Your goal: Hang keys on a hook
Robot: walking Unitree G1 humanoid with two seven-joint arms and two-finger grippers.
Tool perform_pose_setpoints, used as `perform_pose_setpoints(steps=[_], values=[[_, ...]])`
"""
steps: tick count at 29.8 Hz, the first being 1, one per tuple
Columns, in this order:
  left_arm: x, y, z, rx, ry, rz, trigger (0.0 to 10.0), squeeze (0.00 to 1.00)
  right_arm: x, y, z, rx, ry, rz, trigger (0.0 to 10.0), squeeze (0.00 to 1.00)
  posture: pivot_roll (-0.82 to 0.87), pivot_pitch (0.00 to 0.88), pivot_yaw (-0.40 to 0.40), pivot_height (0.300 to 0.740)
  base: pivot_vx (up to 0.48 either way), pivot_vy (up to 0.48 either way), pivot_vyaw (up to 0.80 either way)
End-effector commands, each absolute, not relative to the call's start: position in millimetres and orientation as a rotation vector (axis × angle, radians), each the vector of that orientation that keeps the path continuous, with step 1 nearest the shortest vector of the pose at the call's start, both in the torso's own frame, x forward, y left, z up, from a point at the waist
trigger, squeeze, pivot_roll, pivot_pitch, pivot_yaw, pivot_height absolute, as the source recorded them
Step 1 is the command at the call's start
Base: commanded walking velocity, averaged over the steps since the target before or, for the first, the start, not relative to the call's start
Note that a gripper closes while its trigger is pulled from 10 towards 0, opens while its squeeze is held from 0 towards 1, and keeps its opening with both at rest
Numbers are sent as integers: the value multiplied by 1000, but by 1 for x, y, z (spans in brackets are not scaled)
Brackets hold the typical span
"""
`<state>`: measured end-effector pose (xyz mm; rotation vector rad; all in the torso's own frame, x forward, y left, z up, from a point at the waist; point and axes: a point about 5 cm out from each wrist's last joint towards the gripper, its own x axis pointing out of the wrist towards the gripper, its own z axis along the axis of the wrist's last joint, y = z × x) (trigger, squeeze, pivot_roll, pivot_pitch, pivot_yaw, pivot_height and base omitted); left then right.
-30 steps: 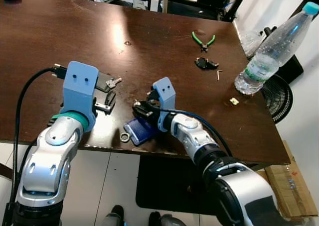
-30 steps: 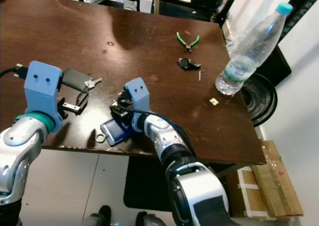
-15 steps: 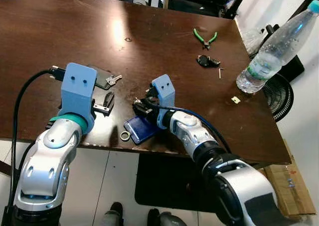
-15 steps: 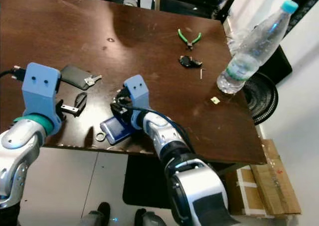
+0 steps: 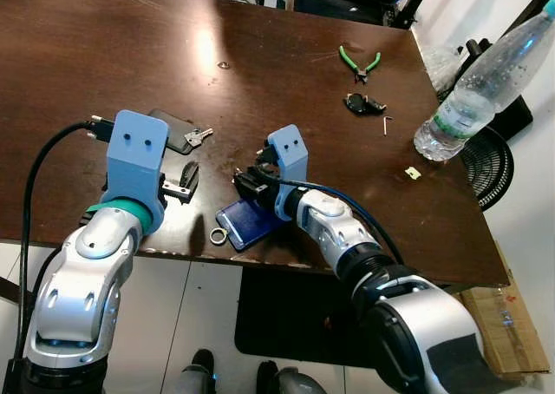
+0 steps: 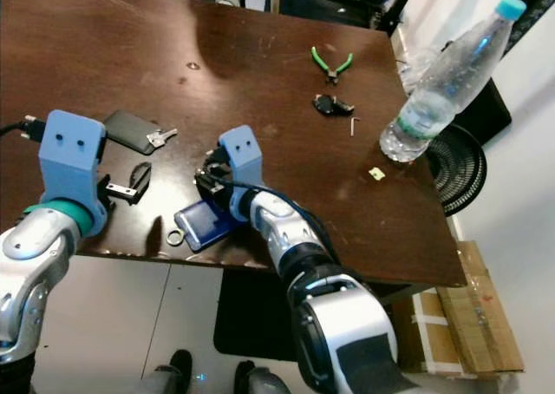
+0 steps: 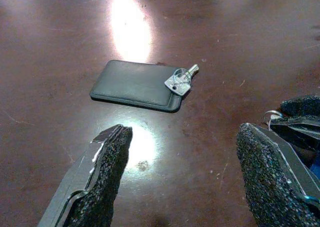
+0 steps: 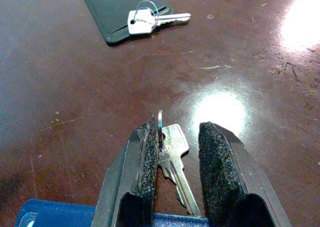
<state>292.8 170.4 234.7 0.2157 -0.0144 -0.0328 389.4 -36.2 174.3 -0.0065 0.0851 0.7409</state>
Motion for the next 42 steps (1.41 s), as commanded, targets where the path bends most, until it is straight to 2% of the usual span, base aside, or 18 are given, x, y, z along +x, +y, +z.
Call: perform_pose_setpoints(steps=[1, 7, 8, 9, 10, 11, 13, 14, 17, 31, 33, 34, 35, 36, 37, 40, 41, 42], values=[[290, 170, 232, 220, -2, -33, 10000, 0, 390, -39, 171, -6, 106, 732, 9608, 0, -3, 250, -92, 740, 0, 0, 0], [290, 169, 232, 221, -2, -33, 10000, 0, 390, -38, 171, -6, 106, 729, 8510, 0, -2, 250, -92, 740, 0, 0, 0], [289, 169, 232, 222, -1, -33, 10000, 0, 390, -38, 171, -6, 107, 728, 7412, 0, -2, 250, -92, 740, 0, 0, 0], [289, 169, 232, 221, -1, -33, 10000, 0, 390, -38, 171, -6, 108, 728, 7020, 0, -2, 252, -92, 740, 0, 0, 0], [289, 169, 232, 221, -1, -33, 10000, 0, 390, -38, 171, -6, 108, 728, 7020, 0, -2, 252, -92, 740, 0, 0, 0], [289, 169, 232, 221, 0, -33, 10000, 0, 390, -38, 170, -6, 109, 727, 6314, 0, -2, 252, -92, 740, 0, 0, 0], [289, 169, 232, 221, 0, -33, 10000, 0, 390, -38, 170, -6, 109, 726, 6314, 0, -2, 252, -92, 740, 0, 0, 0], [289, 169, 232, 221, 0, -34, 10000, 0, 389, -38, 170, -6, 109, 726, 4980, 0, -3, 252, -91, 740, 0, 0, 0], [289, 168, 232, 221, 0, -34, 10000, 0, 390, -38, 170, -6, 109, 725, 4627, 0, -3, 251, -91, 740, 0, 0, 0], [289, 168, 233, 222, 0, -35, 10000, 0, 390, -39, 171, -3, 106, 719, 4431, 0, -3, 251, -91, 740, 0, 0, 0], [289, 169, 233, 223, 0, -34, 10000, 0, 390, -39, 171, -1, 105, 719, 2784, 0, -3, 248, -90, 740, 0, 0, 0], [289, 169, 233, 223, 0, -34, 10000, 0, 390, -39, 171, -1, 105, 719, 2784, 0, -3, 248, -90, 740, 0, 0, 0], [289, 169, 232, 223, 0, -34, 10000, 0, 390, -39, 171, 0, 102, 720, 1843, 0, -3, 248, -90, 740, 0, 0, 0], [289, 169, 232, 223, 0, -34, 10000, 0, 390, -39, 171, 0, 102, 720, 1843, 0, -3, 248, -90, 740, 0, 0, 0], [289, 169, 232, 223, 0, -34, 10000, 0, 390, -39, 174, 8, 88, 722, 0, 0, -4, 242, -89, 740, 0, 0, 0], [290, 166, 232, 219, -2, -45, 10000, 0, 393, -42, 184, 57, 28, 727, 0, 0, -13, 227, -81, 740, 0, 0, 0], [291, 164, 232, 217, -5, -53, 10000, 0, 394, -45, 190, 77, -12, 726, 6235, 0, -23, 218, -75, 740, 0, 0, 0], [291, 164, 232, 217, -5, -53, 10000, 0, 394, -45, 190, 77, -12, 726, 6235, 0, -23, 218, -75, 740, 0, 0, 0]])
